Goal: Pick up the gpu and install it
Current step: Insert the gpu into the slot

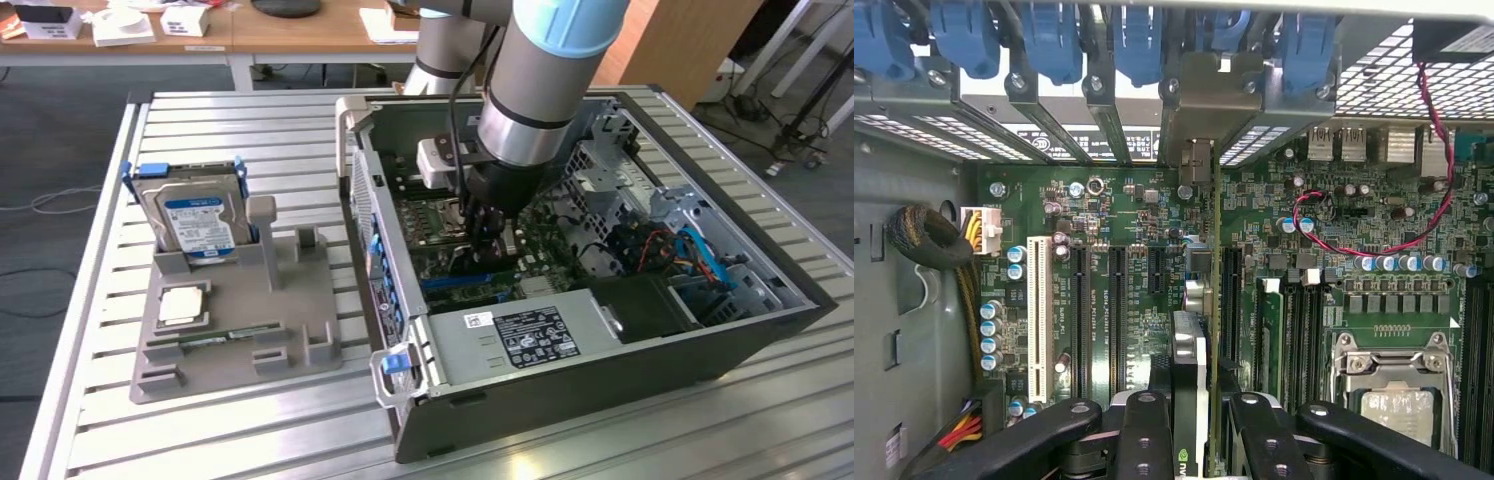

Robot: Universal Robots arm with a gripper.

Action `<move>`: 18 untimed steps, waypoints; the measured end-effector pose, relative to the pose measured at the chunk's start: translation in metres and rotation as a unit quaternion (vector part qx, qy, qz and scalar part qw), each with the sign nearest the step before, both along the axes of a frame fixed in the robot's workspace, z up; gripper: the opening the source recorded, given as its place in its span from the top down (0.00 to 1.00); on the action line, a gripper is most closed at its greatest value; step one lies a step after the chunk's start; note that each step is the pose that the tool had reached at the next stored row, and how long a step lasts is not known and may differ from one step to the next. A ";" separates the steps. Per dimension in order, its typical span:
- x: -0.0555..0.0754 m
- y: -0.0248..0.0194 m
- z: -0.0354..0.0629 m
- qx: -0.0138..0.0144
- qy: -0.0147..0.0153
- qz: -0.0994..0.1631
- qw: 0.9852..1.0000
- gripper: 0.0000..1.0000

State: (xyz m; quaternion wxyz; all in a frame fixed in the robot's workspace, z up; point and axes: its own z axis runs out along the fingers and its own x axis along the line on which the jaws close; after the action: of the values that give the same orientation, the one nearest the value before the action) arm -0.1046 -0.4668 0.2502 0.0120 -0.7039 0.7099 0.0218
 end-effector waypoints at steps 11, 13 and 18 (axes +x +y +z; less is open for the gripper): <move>0.000 -0.0004 0.0011 0.000 0.000 0.000 1.000 0.73; 0.000 -0.0003 0.0016 0.000 0.000 0.000 1.000 0.73; 0.000 -0.0009 0.0020 0.000 0.000 0.000 1.000 0.73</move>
State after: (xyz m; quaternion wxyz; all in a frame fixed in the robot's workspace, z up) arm -0.1046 -0.4677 0.2522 0.0121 -0.7039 0.7098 0.0220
